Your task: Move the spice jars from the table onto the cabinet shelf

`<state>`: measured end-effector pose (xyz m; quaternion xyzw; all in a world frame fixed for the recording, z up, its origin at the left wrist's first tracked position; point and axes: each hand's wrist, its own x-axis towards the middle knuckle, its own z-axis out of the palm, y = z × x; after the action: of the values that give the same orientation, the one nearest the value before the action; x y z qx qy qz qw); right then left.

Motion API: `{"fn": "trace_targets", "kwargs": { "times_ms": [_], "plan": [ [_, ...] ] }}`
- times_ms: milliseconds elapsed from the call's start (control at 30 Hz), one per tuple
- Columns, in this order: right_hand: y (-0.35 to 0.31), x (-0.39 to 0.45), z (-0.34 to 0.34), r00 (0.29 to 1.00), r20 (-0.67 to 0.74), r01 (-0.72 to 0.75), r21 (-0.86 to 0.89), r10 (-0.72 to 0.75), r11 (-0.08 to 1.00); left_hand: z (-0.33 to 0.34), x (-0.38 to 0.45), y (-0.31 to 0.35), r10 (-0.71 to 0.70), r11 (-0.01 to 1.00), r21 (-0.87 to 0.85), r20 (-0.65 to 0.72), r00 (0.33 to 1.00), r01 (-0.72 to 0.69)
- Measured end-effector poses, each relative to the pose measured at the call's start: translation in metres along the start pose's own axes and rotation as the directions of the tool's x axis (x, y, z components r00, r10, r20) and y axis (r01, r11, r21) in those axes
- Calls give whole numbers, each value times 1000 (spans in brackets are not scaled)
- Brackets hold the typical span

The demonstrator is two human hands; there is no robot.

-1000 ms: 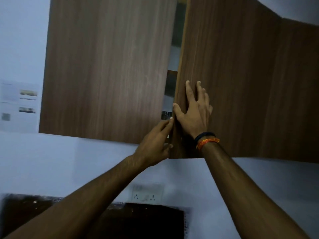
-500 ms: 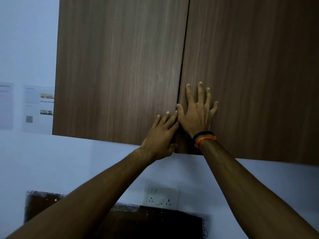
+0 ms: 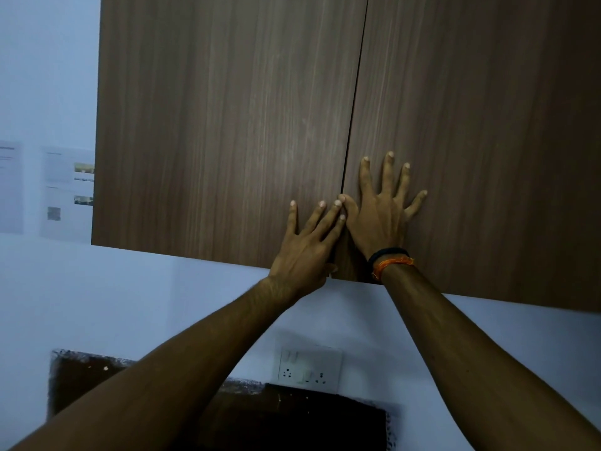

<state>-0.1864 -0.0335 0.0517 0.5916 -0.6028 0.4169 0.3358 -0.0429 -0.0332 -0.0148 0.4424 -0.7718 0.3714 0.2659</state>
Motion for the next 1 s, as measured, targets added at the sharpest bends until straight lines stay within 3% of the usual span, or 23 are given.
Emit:
{"fn": "trace_targets", "kwargs": {
  "times_ms": [367, 567, 733, 1000],
  "plan": [
    [3, -5, 12, 998, -46, 34, -55, -37, 998, 3, 1, 3, -23, 1000, -7, -27, 999, 22],
    [8, -17, 1, 996, 71, 61, -80, -55, 995, -5, -3, 3, -25, 1000, -4, 27, 999, 25],
    [5, -26, -27, 977, 195, 54, 151, -83, 987, -17, -4, -3, 20, 1000, -19, 129, 991, -18],
    [13, -76, -106, 977, 180, -6, 562, -115, 827, -39, -5, 1, -4, 997, -70, 229, 973, 20]
  ]
}}
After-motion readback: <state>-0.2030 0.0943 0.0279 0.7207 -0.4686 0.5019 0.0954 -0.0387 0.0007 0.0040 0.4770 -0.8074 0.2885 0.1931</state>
